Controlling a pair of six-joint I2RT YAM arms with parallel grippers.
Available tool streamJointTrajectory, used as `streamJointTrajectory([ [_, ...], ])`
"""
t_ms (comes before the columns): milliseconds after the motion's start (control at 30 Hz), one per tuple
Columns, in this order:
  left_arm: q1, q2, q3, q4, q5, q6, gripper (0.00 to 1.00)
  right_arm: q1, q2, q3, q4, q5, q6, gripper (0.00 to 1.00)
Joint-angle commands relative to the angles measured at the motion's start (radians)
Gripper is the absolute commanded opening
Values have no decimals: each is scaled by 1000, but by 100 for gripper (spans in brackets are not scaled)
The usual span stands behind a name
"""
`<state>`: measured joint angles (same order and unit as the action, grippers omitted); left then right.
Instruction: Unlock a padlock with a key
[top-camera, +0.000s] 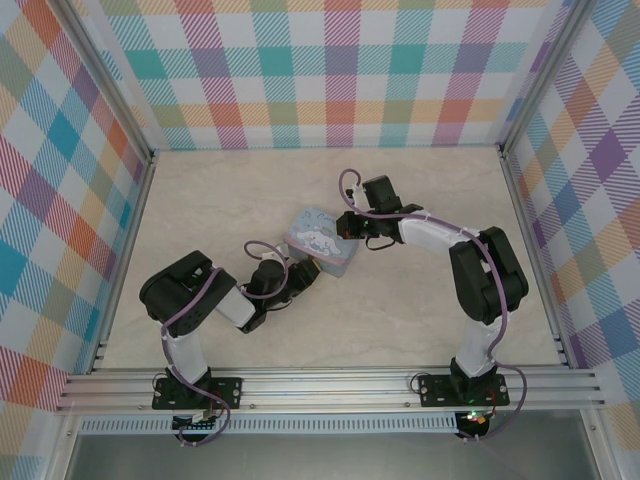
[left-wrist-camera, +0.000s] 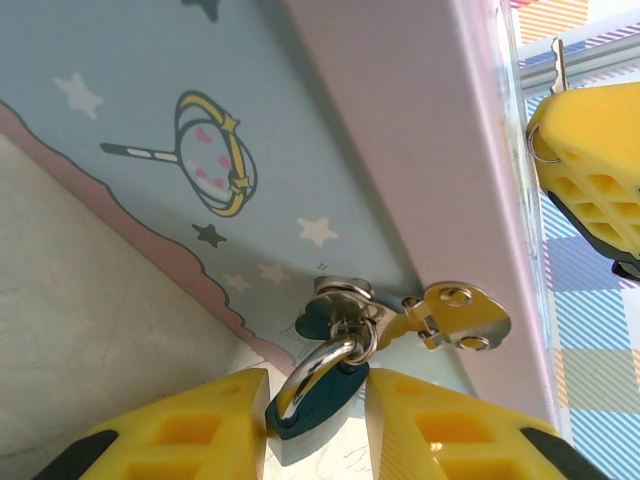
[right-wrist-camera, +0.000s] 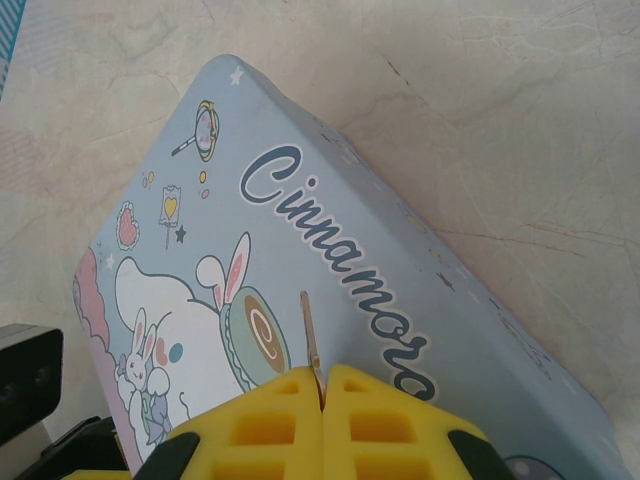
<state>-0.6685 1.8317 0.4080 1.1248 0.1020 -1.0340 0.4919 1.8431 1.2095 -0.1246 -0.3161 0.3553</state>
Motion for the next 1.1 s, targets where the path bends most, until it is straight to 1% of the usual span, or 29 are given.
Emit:
streamJointTrajectory([
  [0,-22,-25,-23,-26,-7,-23,31,-3,2,-16,1,-18,1,5],
  [133,-22,-30,-23,-36,-28,-29,31,-3,3,-14,3,-19,1,6],
  [500,-22,25,-2,13,-39,-87,29,-2,2,-10,-3,-21,-1,6],
  [900,-23,56,28,-6,-55,-104,28,-3,2,-8,-1,-24,1,6],
  [1067,-25,69,34,-14,-59,-104,26,-3,3,-7,0,-25,2,6],
])
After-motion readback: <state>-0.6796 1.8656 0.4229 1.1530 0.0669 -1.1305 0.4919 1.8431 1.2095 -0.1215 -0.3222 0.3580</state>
